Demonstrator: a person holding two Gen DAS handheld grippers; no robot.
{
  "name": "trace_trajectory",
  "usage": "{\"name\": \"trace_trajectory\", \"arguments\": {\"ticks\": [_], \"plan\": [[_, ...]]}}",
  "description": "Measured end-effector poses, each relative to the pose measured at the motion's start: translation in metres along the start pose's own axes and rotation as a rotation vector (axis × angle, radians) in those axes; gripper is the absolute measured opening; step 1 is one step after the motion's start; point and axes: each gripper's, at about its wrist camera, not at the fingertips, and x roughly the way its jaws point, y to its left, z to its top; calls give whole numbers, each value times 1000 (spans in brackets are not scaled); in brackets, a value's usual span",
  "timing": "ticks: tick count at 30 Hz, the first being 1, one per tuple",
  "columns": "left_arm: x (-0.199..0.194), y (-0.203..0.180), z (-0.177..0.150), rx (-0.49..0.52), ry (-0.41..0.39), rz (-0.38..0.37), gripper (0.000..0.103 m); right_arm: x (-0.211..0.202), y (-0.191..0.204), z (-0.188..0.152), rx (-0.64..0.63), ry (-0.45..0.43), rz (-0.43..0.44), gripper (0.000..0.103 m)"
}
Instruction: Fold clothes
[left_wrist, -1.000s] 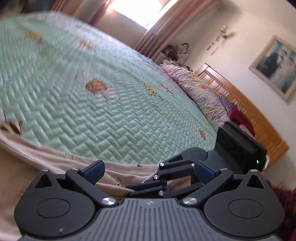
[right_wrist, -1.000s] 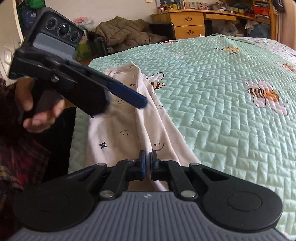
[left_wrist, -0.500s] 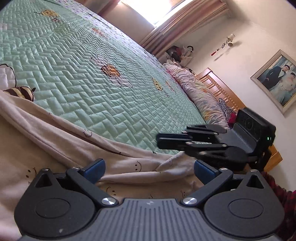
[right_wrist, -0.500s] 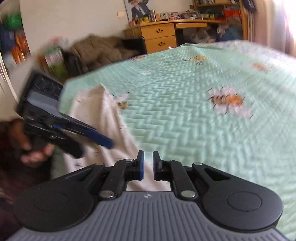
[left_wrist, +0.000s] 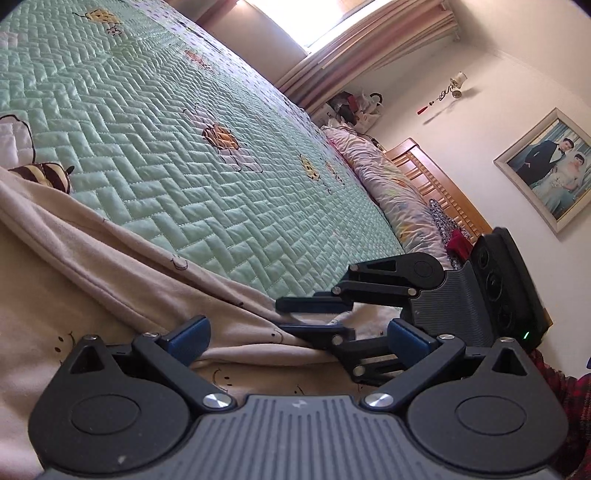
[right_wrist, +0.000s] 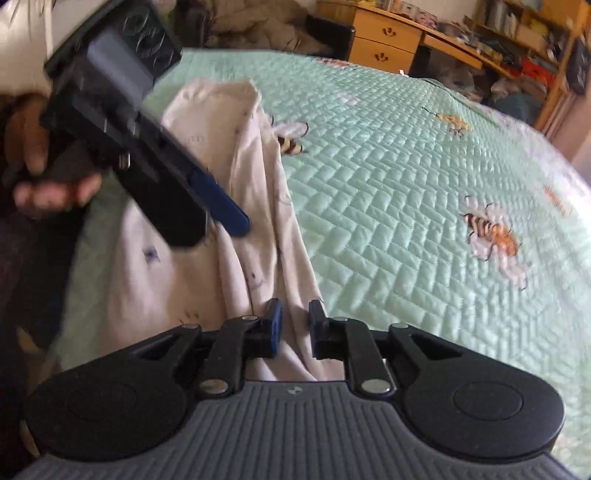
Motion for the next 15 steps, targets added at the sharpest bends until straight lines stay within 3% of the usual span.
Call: {"name": "trace_trajectory", "arguments": {"ticks": [1, 3, 4, 5, 12, 15], "plan": [[1, 0, 0, 2, 0, 2, 102, 3, 3, 0, -50, 0, -30, 27], [1, -1, -1, 4, 0, 7, 102, 7, 2, 0, -140, -8, -203, 38], [2, -2, -1, 2, 0, 10, 102, 11, -4, 0, -154, -14, -280, 39], [2, -2, 0, -1, 0, 12, 102, 13, -15, 0, -117, -19, -300, 47], [0, 1, 0, -18, -6, 4, 102, -6, -37, -2, 156, -58, -153, 50], [-1, 1, 0, -20, -5, 5, 102, -13, -38, -2, 204, -78, -131, 51]]}}
